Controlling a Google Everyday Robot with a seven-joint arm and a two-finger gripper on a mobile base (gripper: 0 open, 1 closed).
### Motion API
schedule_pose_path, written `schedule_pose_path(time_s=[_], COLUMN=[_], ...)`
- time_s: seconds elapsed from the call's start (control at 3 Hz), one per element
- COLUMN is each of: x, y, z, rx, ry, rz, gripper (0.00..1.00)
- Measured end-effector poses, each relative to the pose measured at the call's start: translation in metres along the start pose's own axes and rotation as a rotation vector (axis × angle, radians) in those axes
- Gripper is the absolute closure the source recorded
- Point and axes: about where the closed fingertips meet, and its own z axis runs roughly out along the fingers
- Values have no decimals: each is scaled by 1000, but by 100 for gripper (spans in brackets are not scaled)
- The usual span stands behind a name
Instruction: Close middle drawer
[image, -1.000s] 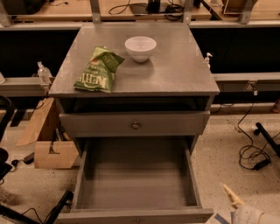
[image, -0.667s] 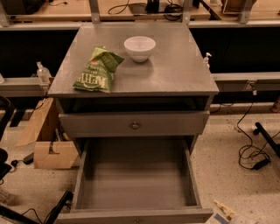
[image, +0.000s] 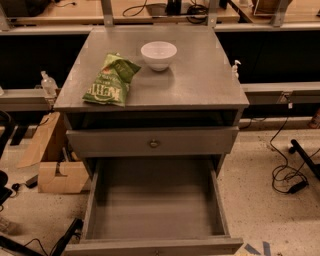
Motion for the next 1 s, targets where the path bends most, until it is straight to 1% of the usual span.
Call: schedule_pose_path(time_s=[0.33,0.67,1.0], x=[-1,-1,10], y=[1,1,11], z=[1,1,29], rx=[-3,-3,-27], ry=[-2,-2,-46], rz=[-1,-1,29], gripper=[100,100,100])
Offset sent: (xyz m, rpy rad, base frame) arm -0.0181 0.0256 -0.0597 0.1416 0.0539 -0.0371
